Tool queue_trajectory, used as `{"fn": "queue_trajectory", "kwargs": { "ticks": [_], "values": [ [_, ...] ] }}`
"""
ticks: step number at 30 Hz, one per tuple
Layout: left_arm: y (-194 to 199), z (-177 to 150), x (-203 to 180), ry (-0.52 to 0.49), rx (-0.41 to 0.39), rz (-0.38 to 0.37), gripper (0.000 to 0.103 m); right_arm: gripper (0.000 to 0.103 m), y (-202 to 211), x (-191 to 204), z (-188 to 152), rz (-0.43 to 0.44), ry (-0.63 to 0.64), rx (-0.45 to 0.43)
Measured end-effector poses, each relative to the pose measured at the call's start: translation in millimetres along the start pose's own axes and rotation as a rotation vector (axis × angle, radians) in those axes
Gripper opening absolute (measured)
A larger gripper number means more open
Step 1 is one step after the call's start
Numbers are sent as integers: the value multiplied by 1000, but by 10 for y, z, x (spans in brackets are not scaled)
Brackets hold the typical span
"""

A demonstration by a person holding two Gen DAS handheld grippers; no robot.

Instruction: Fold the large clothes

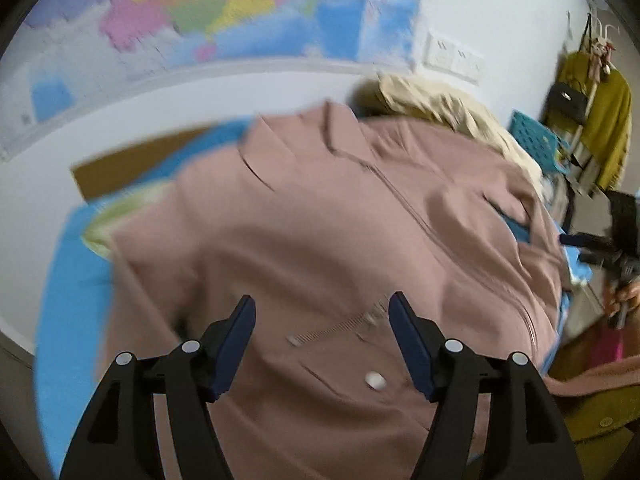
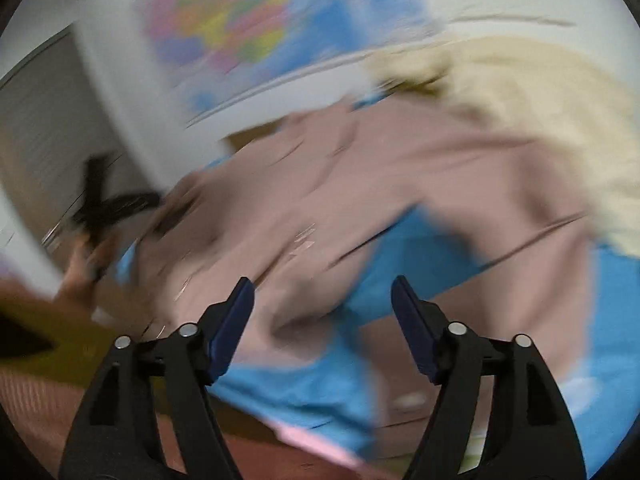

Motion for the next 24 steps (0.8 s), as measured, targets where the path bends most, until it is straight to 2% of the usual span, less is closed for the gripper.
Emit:
{"fn": "queue_trajectory", "kwargs": {
  "ticks": [2,3,4,5,7,9,11,13,15,16,18,20,21,22,23,24],
  "values": [
    [-98,-107,-20,13,31,5,66,86,-257,38,-152,36,0,53],
    [-147,-148,4,28,47,2,66,81,-369,26,-191,52,-19,69],
    [-195,-208,22,53,67,-1,66,67,-460,35,-256,86,-46,85],
    [-225,-264,45,74,81,6,66,61,-509,73,-264,132,-64,83],
    [-237,-333,137,100,89,23,66,8,-389,248,-341,251,-102,109],
    [-216,-353,256,134,92,25,66,8,-157,361,-339,281,-118,102],
    [-146,-391,375,167,89,52,66,9,281,532,-275,313,-110,43],
    [-107,-411,480,181,93,84,66,9,502,565,-258,263,-94,7],
    [-101,-417,550,191,104,116,66,10,455,463,-361,247,-145,50],
    [-112,-415,579,193,112,130,66,21,296,320,-484,184,-194,125],
    [-132,-402,584,185,117,144,66,31,138,100,-605,83,-240,191],
    [-129,-378,542,158,114,155,66,35,249,-8,-481,63,-250,120],
    [-105,-352,485,132,104,155,66,41,330,-52,-400,50,-244,79],
    [-79,-341,454,119,96,155,66,54,441,-127,-268,-3,-227,24],
    [-36,-313,409,102,78,149,66,62,544,-229,-136,-93,-196,-24],
    [6,-275,354,86,59,137,66,76,592,-360,-81,-189,-166,-50]
  ]
}}
Point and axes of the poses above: each gripper's, at about its wrist camera, not at the fingertips, and y roughly against the way its jaws point, x to its left, z to its top, the point moved 9 cm from there along -y, roughly the way its jaws point
